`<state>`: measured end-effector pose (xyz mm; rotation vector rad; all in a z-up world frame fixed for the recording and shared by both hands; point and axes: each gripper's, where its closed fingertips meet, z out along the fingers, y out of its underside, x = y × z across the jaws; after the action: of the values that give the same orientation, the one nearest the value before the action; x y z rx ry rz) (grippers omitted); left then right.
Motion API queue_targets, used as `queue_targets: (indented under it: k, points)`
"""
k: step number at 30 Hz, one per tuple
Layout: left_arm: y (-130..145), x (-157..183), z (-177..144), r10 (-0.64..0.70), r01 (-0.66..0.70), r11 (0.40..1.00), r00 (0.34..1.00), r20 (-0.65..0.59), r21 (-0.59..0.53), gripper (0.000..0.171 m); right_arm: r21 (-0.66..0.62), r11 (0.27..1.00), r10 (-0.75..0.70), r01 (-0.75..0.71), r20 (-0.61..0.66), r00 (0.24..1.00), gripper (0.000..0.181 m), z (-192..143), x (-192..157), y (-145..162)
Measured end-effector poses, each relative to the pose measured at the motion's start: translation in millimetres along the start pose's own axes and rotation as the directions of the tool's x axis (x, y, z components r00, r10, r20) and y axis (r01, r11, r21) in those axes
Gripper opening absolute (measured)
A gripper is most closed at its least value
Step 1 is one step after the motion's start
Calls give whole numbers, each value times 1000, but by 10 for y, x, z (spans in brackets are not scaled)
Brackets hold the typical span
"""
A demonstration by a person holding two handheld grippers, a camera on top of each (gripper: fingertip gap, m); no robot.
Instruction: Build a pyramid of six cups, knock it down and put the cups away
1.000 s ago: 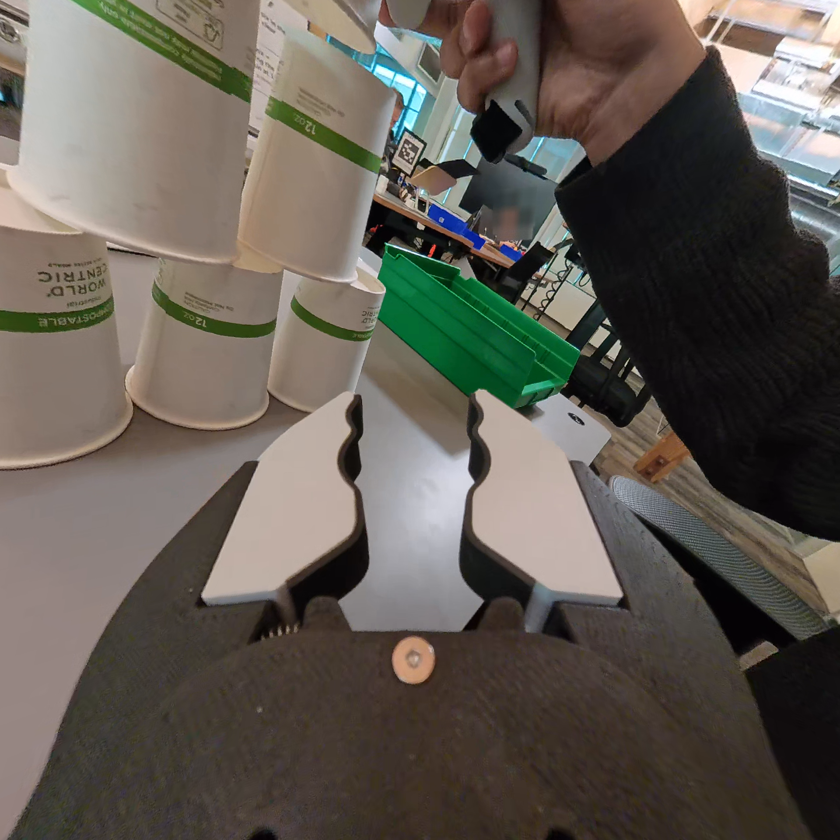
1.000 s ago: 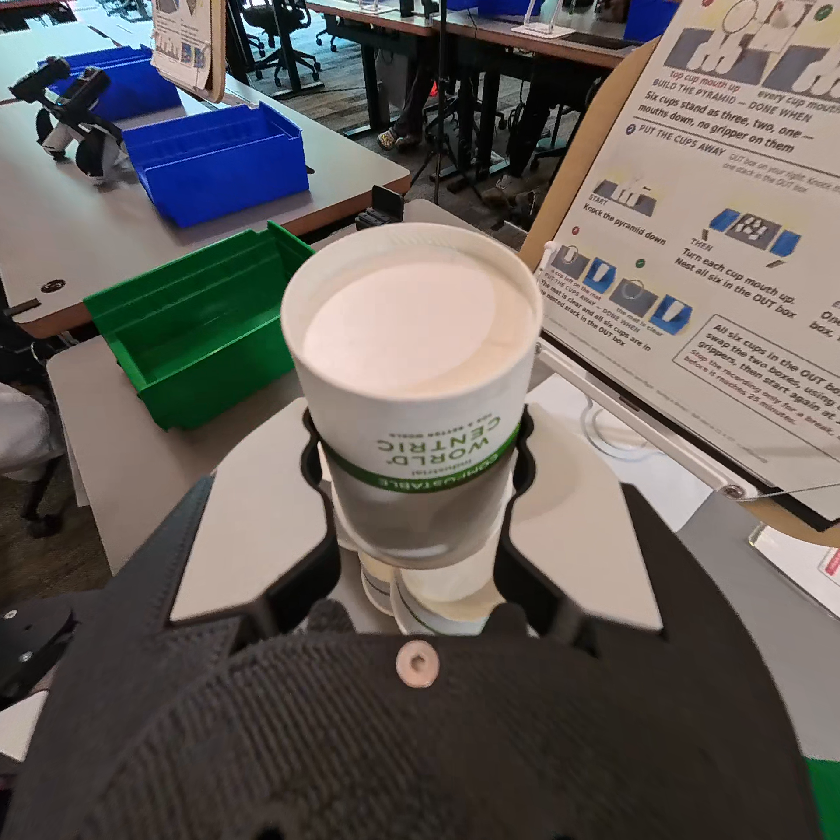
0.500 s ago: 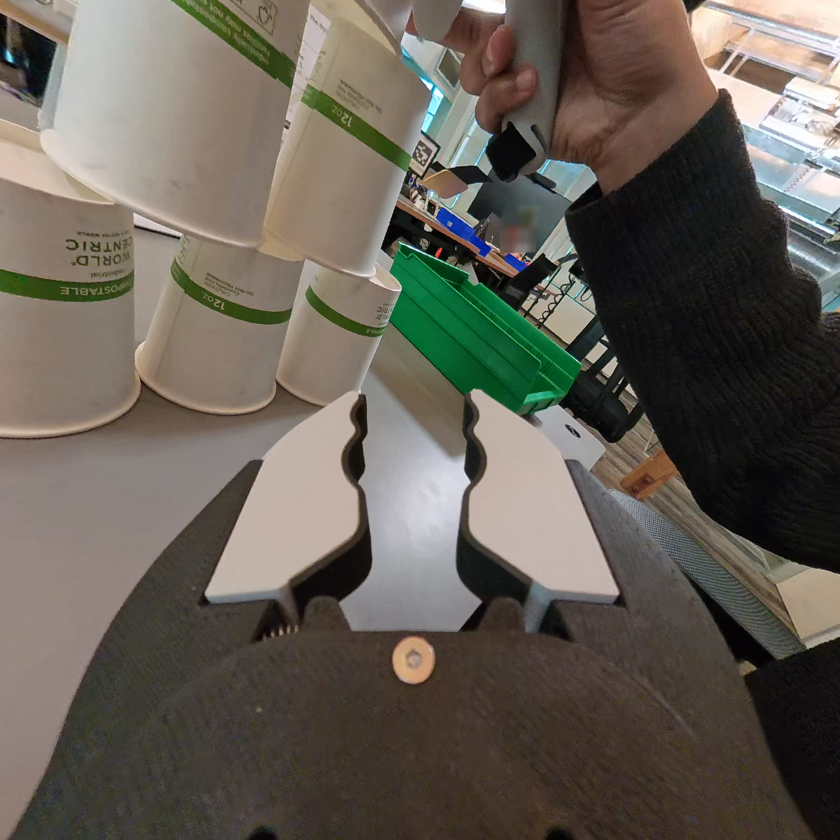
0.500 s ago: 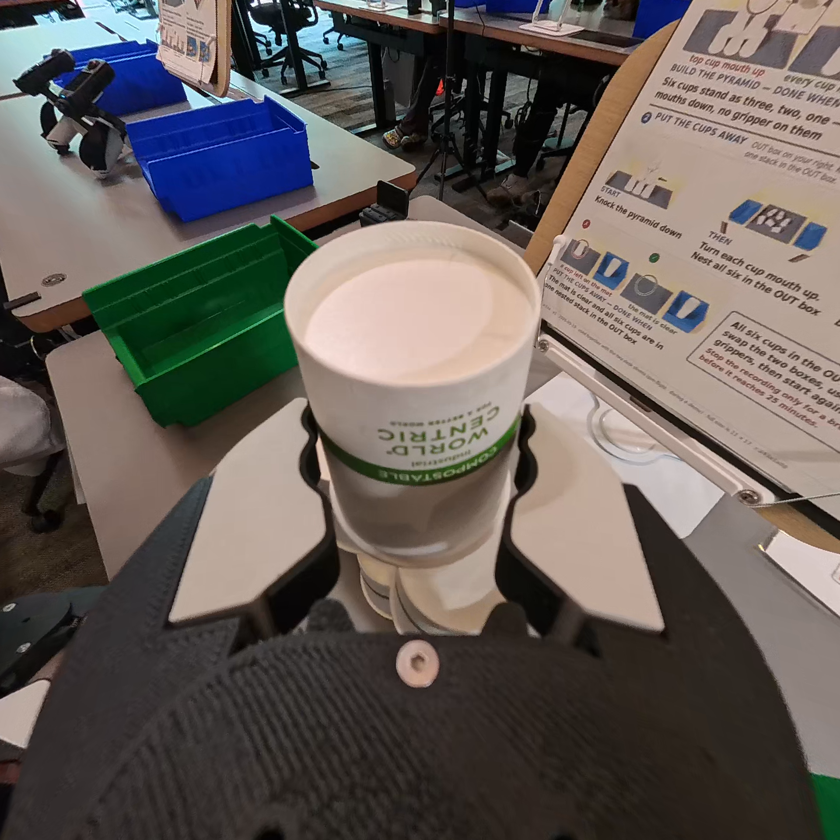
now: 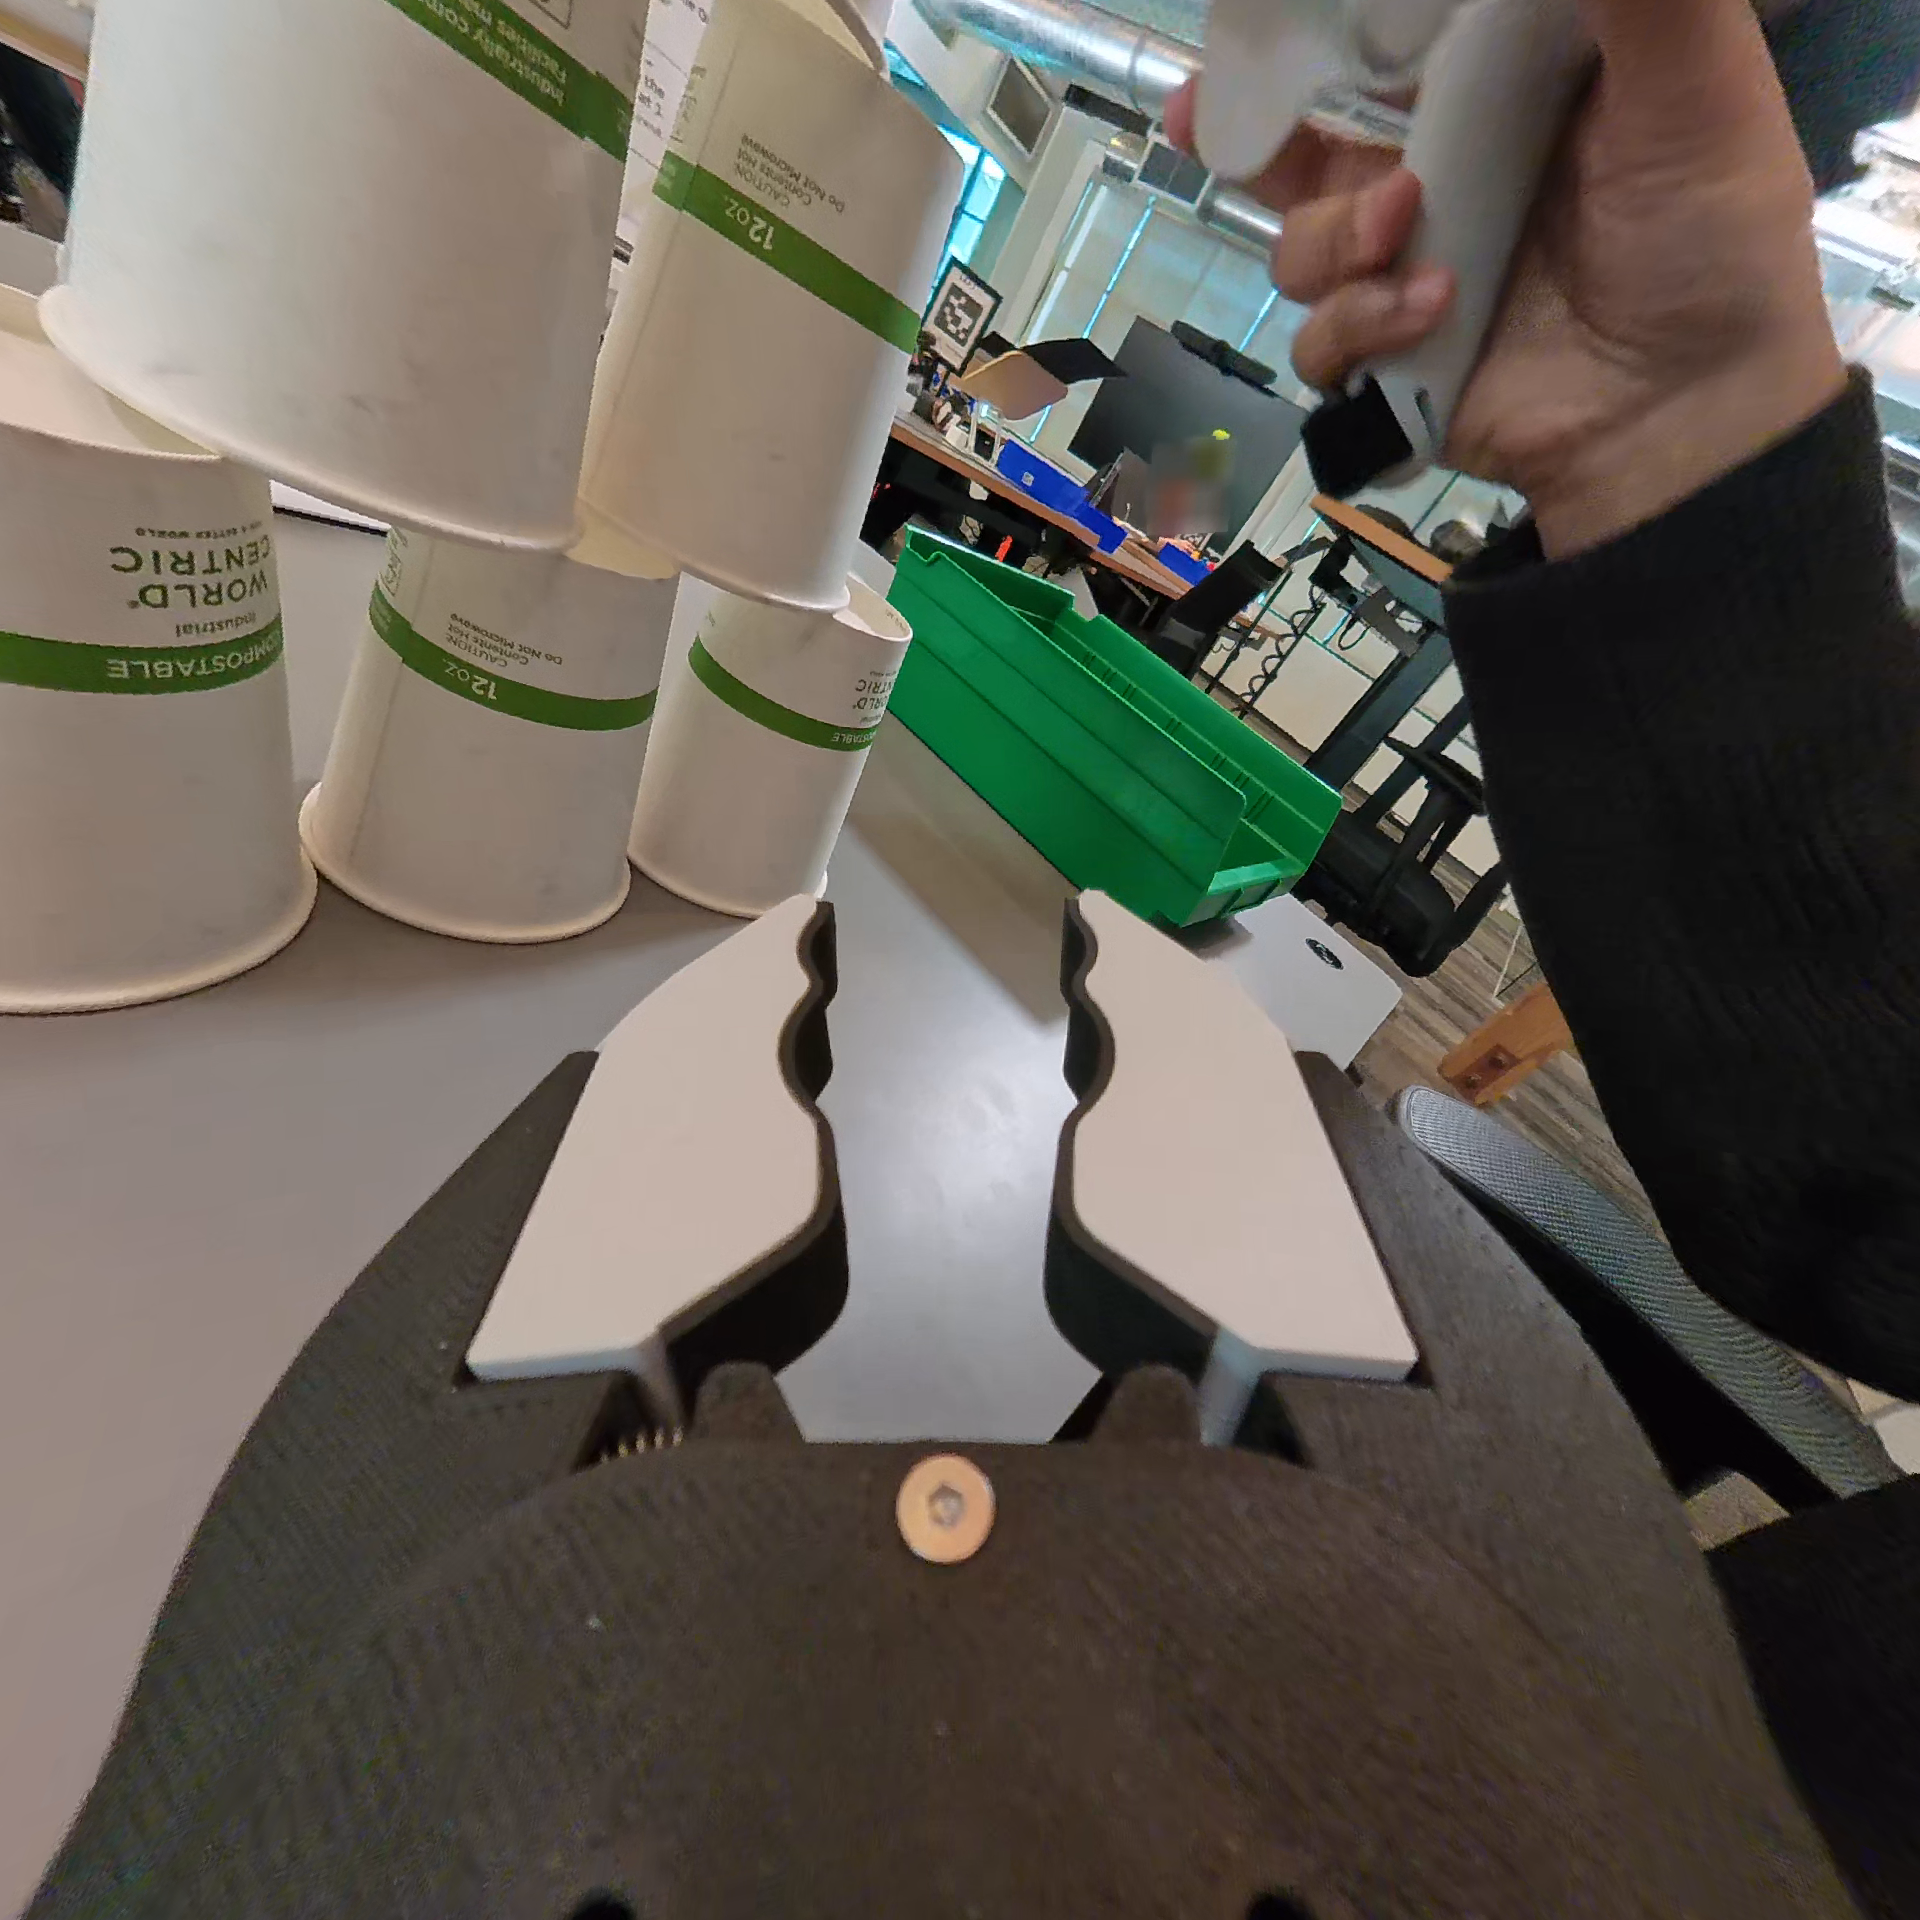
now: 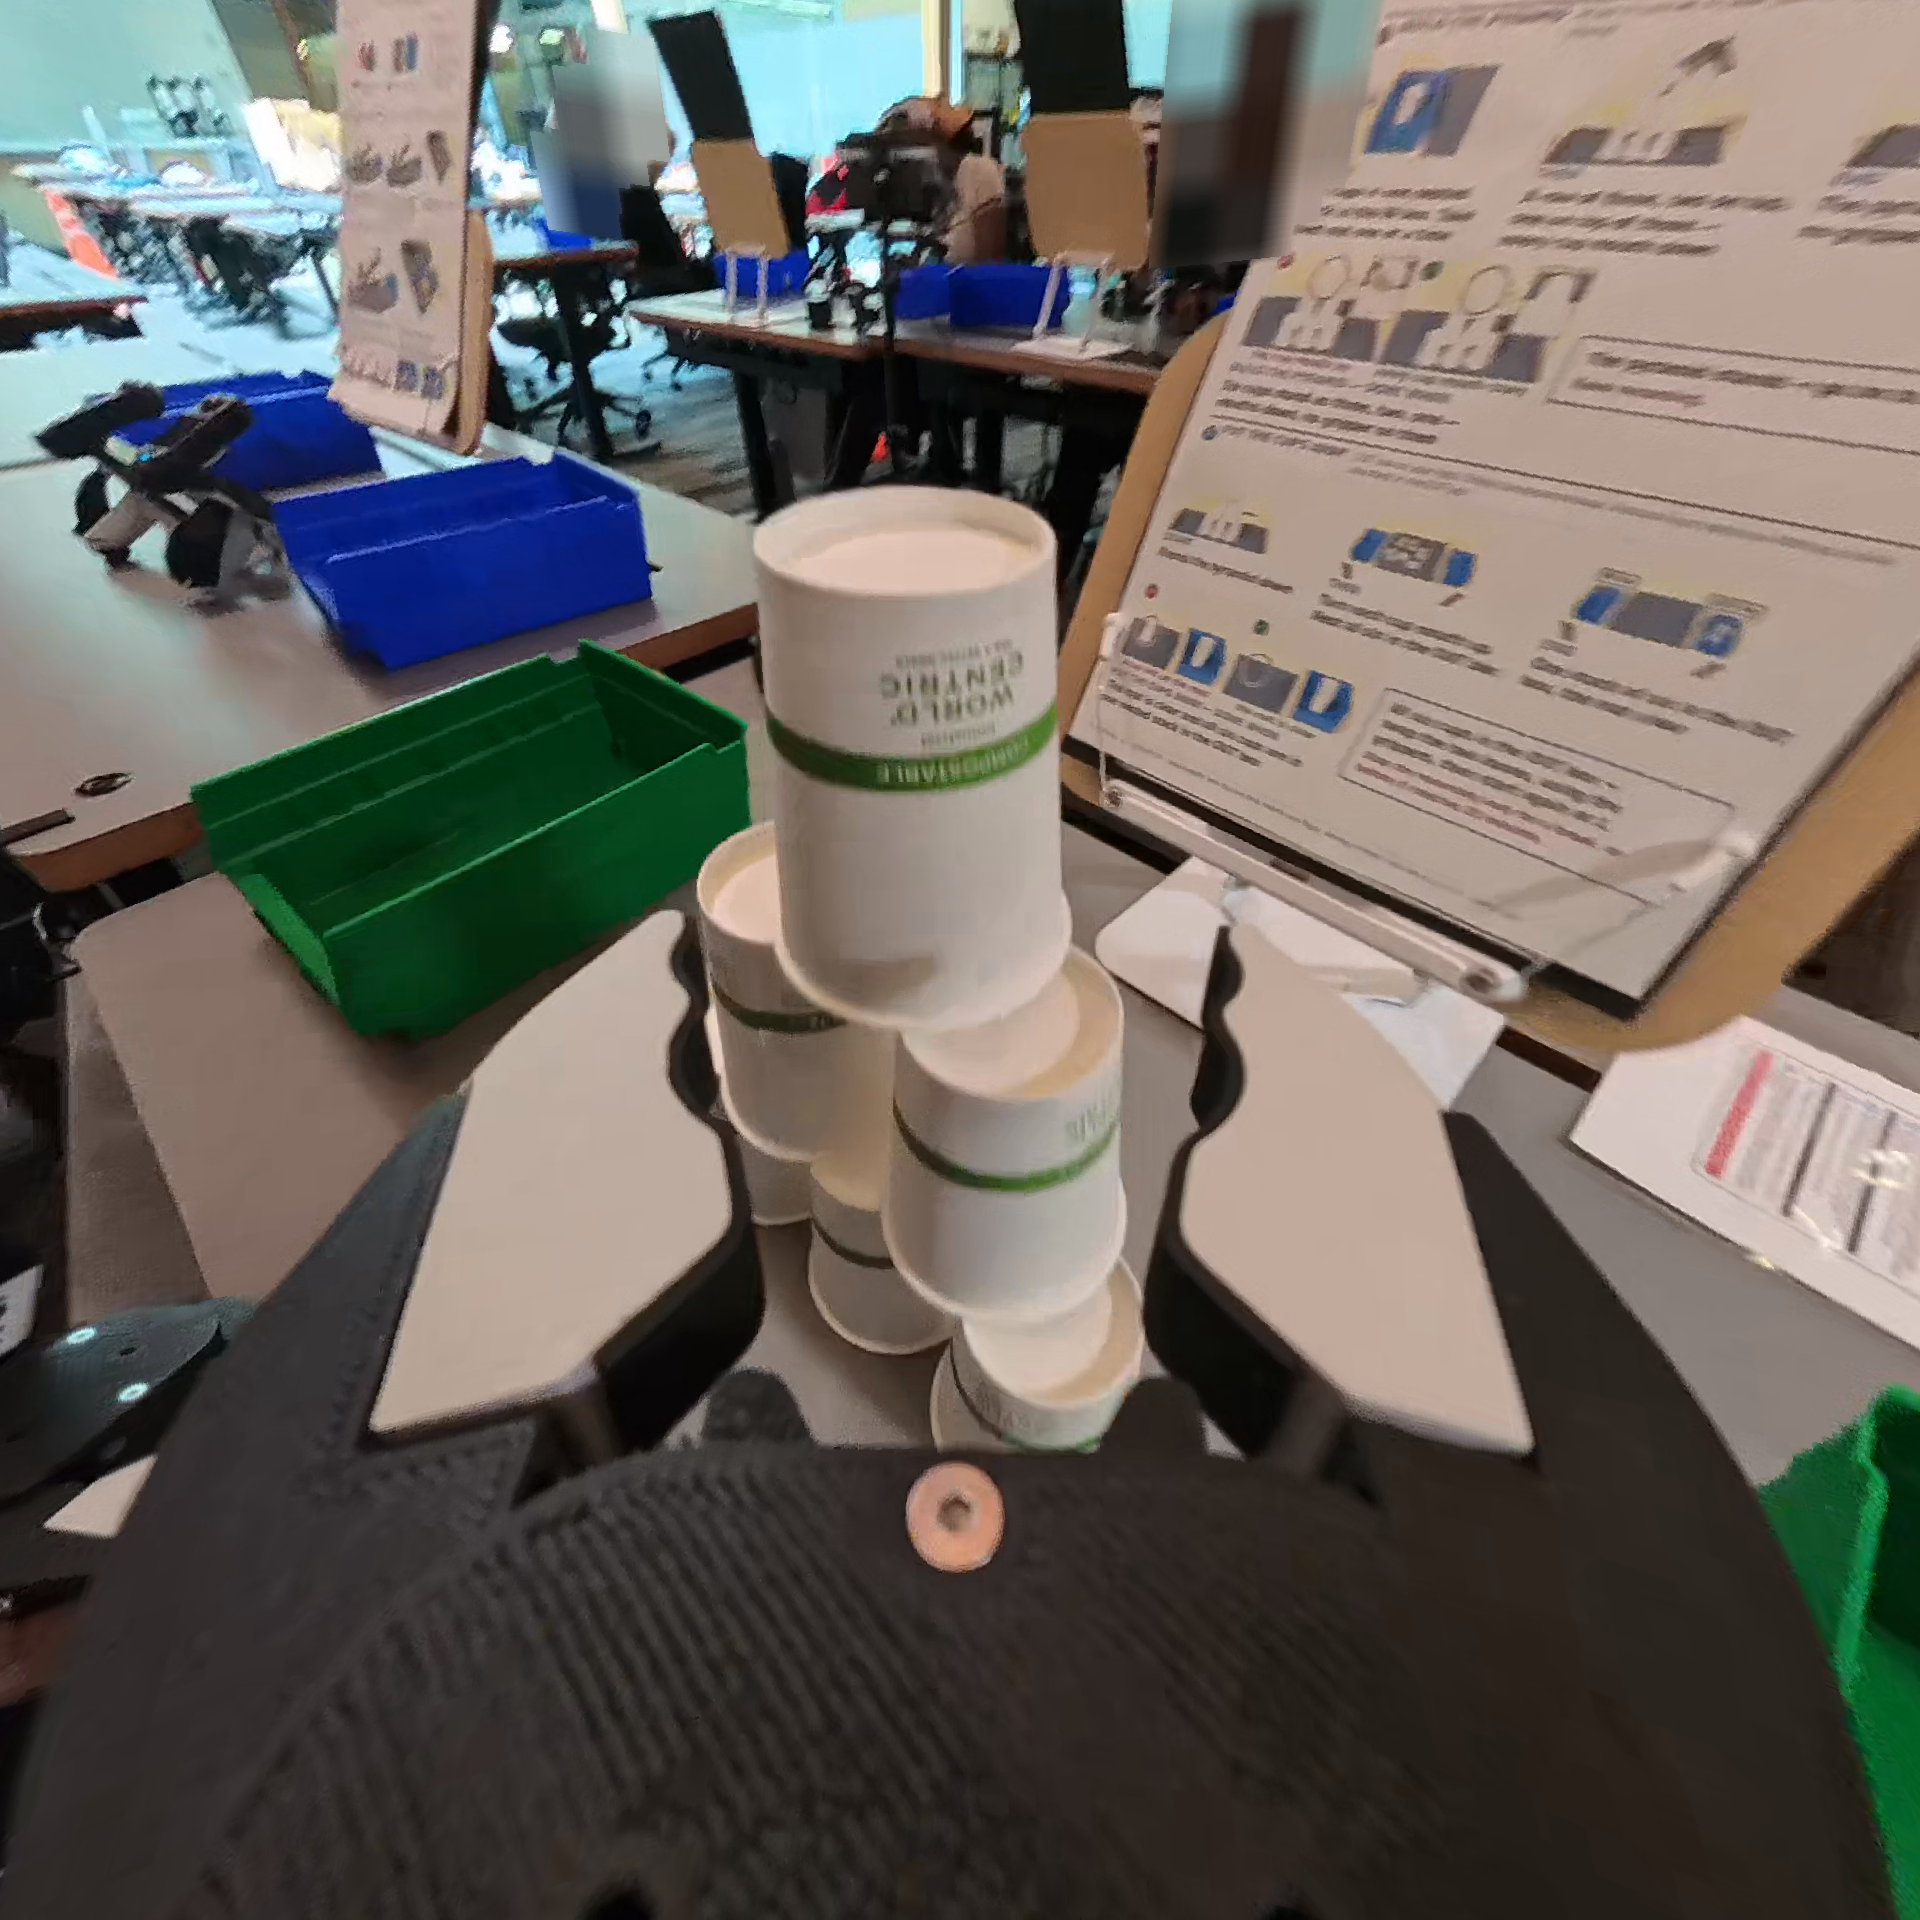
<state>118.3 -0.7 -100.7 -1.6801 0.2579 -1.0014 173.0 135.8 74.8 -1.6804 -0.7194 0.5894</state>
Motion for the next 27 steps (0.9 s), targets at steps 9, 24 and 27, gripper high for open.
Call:
queue_targets:
  k: [9, 24, 27]
  points:
    - [89, -93, 62, 104, -102, 994, 993, 51, -46, 46, 190, 966, 191, -176, -66, 979, 87, -562, -187, 1089]
    - [-105, -353, 624, 360, -360, 932, 919, 158, -32, 46, 137, 963, 263, -234, -274, 925, 72, -1177, -64, 2004]
    - [-224, -269, 662, 366, -376, 925, 918, 152, 45, 38, 151, 962, 267, -229, -327, 906, 68, -1292, 12, 2038]
